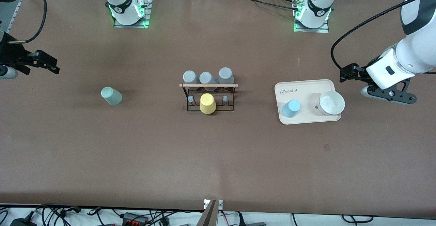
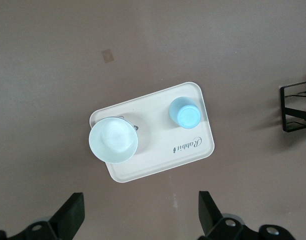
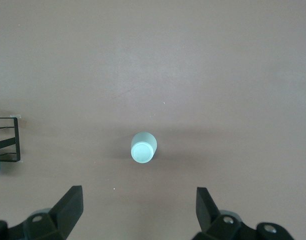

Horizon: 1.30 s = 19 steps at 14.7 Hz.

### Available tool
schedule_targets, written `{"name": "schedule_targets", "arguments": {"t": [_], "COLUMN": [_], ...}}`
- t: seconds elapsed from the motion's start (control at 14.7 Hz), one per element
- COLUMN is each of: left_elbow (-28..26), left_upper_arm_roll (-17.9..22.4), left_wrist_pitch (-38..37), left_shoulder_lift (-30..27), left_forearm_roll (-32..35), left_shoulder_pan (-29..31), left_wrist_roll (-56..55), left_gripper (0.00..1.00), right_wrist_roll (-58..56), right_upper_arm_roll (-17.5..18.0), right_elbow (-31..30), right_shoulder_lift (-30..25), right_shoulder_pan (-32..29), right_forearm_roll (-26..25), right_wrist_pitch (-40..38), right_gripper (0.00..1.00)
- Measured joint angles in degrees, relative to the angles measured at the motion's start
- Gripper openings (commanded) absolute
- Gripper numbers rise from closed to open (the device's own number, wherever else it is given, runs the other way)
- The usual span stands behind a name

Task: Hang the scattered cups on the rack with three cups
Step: 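Move the left gripper toward the light blue cup on the tray, then lower the left gripper and grasp the light blue cup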

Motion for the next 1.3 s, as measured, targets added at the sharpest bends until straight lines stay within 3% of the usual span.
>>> {"name": "schedule_targets", "arguments": {"t": [0.61, 0.89, 1.3], "left_elbow": [0.0, -0.4, -2.7], "left_upper_arm_roll": [-0.5, -0.5, -0.7], "left_wrist_pitch": [0.0, 1.1, 12.1], "left_shoulder_lift": [0.0, 0.6, 11.0], "left_forearm_roll": [-0.5, -3.7, -4.0], "left_shoulder_pan": [-0.1, -0.4, -2.0], "left_wrist_roll": [0.0, -0.3, -4.0], "left_gripper": [1.0, 1.0, 1.0], "right_wrist_roll": [0.0, 0.0, 0.0], "right_upper_arm_roll": [0.0, 0.0, 0.0], "right_elbow": [-0.7, -1.1, -1.4], "right_shoulder_lift": [-0.8, -0.8, -0.3], "right_shoulder_pan": [0.0, 0.0, 0.0], "right_forearm_roll": [0.0, 0.0, 0.0], "right_wrist_pitch": [-0.1, -0.1, 0.1], "right_gripper": [1.0, 1.0, 1.0]}}
